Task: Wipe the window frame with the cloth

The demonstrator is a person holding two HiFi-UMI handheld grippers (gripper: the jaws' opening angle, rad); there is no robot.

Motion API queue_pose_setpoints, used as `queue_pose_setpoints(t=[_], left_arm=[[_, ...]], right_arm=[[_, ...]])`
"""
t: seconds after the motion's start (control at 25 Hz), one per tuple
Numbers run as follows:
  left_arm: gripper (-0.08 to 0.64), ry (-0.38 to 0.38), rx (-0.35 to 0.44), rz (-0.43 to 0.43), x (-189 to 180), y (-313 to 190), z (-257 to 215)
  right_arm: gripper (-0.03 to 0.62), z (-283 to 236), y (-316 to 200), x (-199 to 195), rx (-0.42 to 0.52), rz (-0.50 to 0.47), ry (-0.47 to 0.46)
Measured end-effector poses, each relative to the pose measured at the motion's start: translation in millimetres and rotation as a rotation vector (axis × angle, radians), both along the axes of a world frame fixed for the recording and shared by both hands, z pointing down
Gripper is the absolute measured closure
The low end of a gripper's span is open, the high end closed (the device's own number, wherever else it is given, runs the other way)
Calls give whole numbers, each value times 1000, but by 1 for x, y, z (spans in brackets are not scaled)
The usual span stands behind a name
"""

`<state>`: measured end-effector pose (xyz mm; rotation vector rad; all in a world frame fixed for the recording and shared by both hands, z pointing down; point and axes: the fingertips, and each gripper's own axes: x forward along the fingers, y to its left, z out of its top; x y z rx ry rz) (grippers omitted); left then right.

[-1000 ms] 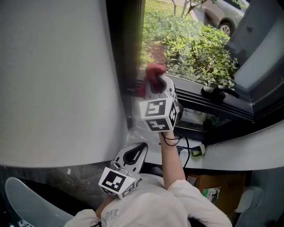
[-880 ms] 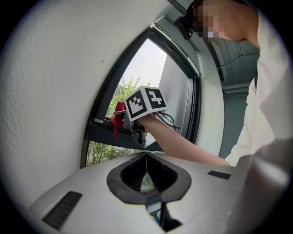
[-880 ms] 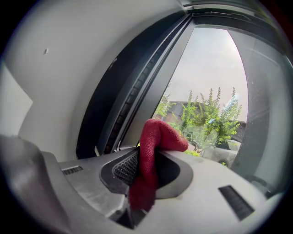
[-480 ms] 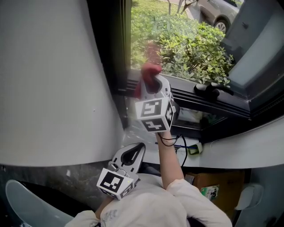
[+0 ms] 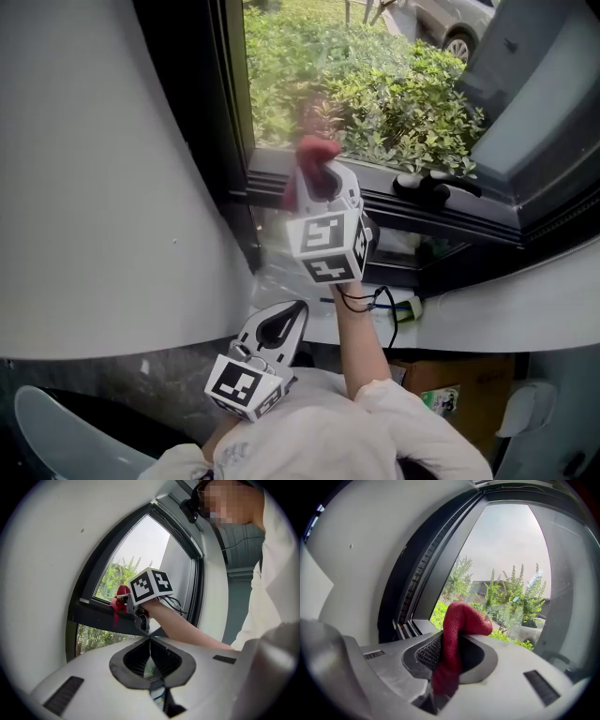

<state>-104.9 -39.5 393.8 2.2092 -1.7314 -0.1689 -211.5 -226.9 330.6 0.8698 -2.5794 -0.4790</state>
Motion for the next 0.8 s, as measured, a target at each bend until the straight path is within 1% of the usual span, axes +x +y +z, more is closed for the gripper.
queue_pose_setpoints(t=[0.2, 0.36, 0.56, 0.8], left_arm=[[549, -10, -2, -9, -1, 0, -2], [549, -13, -4, -9, -1, 1, -2], [549, -14, 8, 4, 1, 1, -6], [549, -15, 22, -1, -2, 4, -7]], right_arm=[[509, -1, -2, 3, 8, 12, 8], [508, 2, -1, 12, -2, 29, 13], [508, 0, -4, 17, 4, 50, 18], [508, 0, -7, 22, 13, 73, 19]])
